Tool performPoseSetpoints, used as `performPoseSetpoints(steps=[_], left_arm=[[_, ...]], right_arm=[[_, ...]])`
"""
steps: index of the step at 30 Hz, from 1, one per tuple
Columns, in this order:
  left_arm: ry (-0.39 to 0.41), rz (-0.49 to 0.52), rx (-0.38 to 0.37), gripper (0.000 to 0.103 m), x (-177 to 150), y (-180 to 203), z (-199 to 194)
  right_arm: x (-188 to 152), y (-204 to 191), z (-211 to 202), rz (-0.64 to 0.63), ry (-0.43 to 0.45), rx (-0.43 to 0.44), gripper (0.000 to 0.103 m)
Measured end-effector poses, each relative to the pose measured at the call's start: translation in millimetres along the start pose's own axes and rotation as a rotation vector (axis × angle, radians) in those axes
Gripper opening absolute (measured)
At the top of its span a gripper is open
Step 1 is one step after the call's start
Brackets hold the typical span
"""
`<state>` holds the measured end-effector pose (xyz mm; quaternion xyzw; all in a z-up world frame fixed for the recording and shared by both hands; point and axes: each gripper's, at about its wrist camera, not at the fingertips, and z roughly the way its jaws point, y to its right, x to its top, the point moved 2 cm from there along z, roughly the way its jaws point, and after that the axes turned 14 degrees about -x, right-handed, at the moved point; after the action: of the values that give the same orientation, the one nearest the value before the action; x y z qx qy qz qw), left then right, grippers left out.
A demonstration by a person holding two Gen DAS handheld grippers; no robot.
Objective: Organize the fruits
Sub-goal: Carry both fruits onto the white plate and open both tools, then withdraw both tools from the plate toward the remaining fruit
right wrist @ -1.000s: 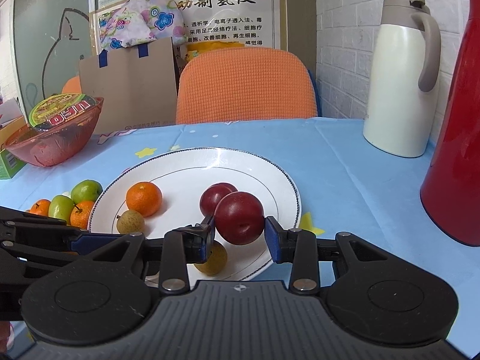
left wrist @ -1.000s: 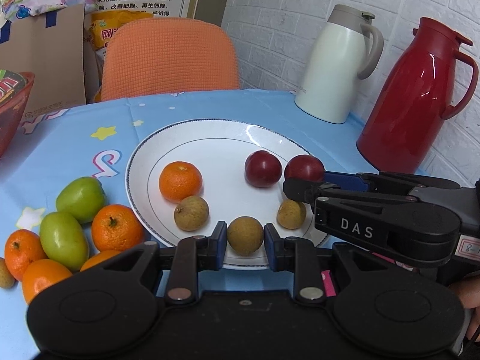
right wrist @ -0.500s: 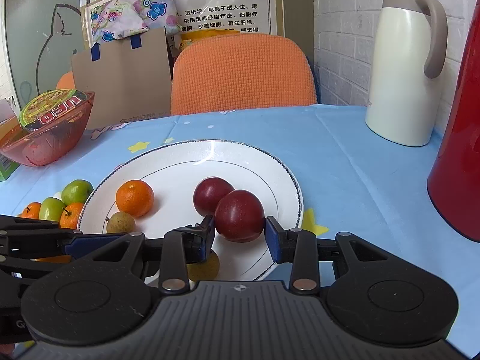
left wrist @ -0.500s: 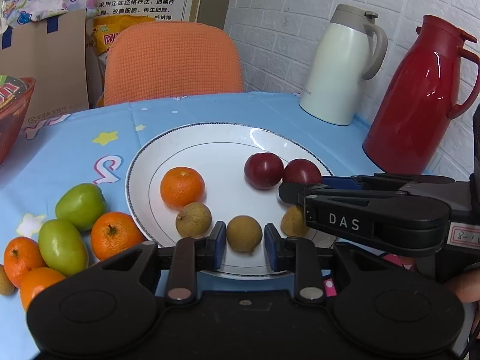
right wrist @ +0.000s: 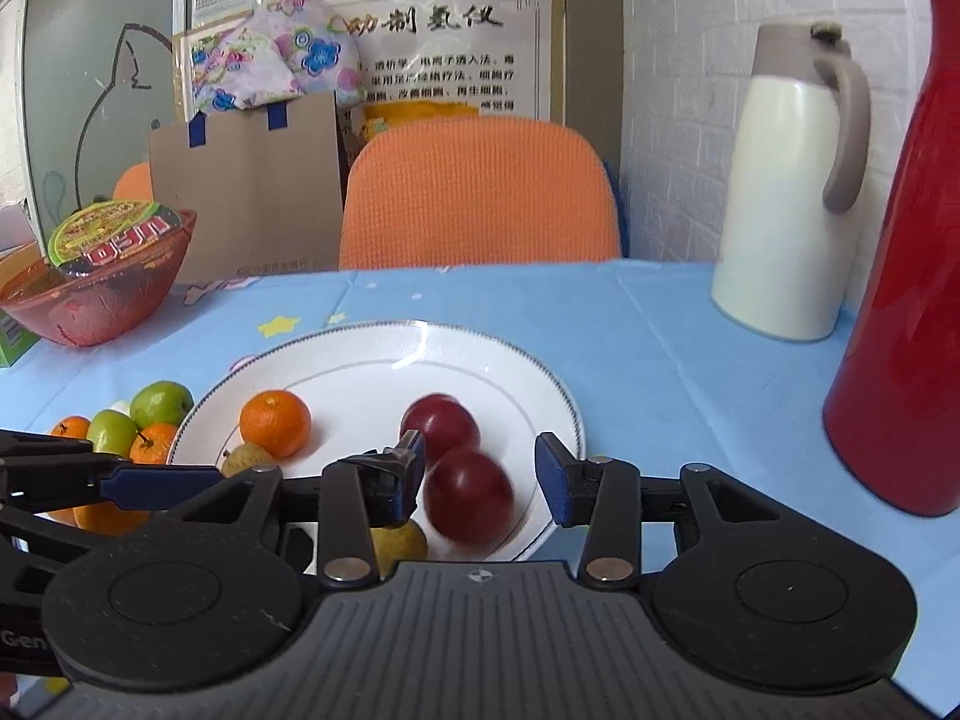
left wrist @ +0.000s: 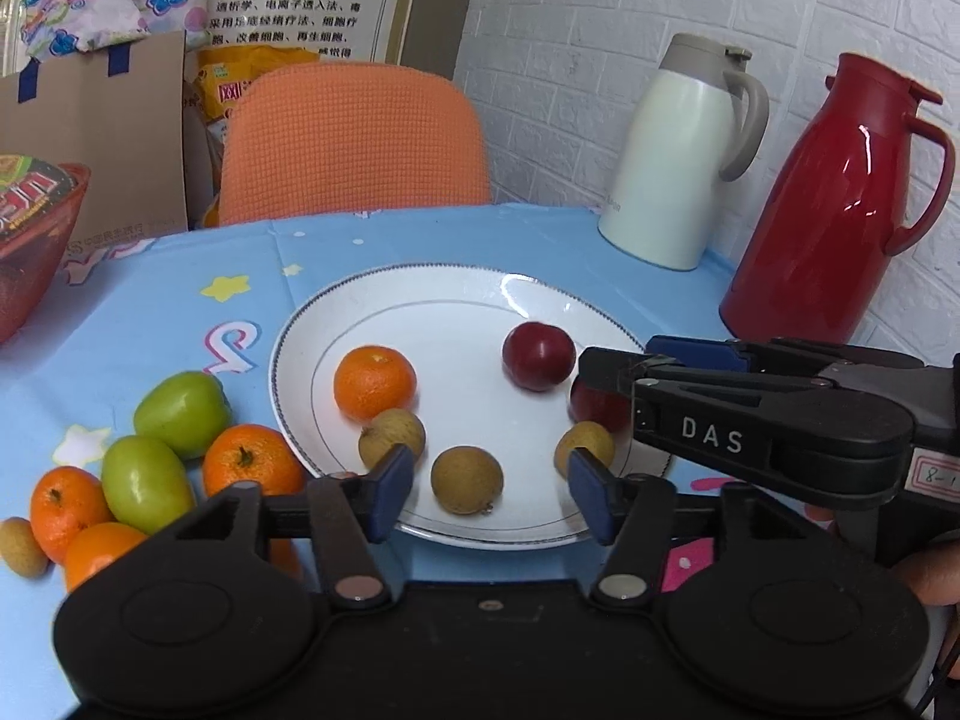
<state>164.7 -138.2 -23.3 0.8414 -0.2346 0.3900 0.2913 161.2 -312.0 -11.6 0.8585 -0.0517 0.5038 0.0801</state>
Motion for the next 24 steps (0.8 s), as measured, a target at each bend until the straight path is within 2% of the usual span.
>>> performPoseSetpoints(steps=[1, 2, 3, 4, 8, 12, 17, 24], left_arm=[[0.011, 0.004, 0.001, 0.103, 0.4, 1.7, -4.1], [0.026, 0.009, 0.001, 0.103, 0.7, 3.8, -9.6], [0.042, 0.01, 0.007, 0.103, 0.6, 5.4, -15.0], [0.056, 0.012, 0.015, 0.103, 0.4, 6.6, -19.8], [0.119, 0.003, 0.06, 0.103, -2.8, 8.5, -42.4], [0.144, -0.04, 0.112, 0.103, -10.5, 1.8, -63.6], [0.154, -0.092, 0.202, 0.103, -27.7, -12.3, -90.2], [0.138, -0.155, 0.282, 0.103, -56.9, -31.2, -124.3]], right_arm=[[1.3, 1.3, -4.1, 0.002, 0.016, -0.006, 0.077], [2.5, 3.0, -8.7, 0.007, 0.032, -0.012, 0.086], [3.2, 4.5, -13.8, 0.015, 0.05, -0.017, 0.101], [3.9, 6.2, -19.1, 0.023, 0.071, -0.02, 0.103], [5.6, 10.3, -38.4, 0.04, 0.122, -0.038, 0.103], [0.8, 11.4, -54.4, 0.05, 0.15, -0.021, 0.103], [-12.7, 8.3, -68.1, 0.054, 0.14, -0.014, 0.103], [-36.7, -15.3, -87.0, 0.035, 0.094, 0.076, 0.103]])
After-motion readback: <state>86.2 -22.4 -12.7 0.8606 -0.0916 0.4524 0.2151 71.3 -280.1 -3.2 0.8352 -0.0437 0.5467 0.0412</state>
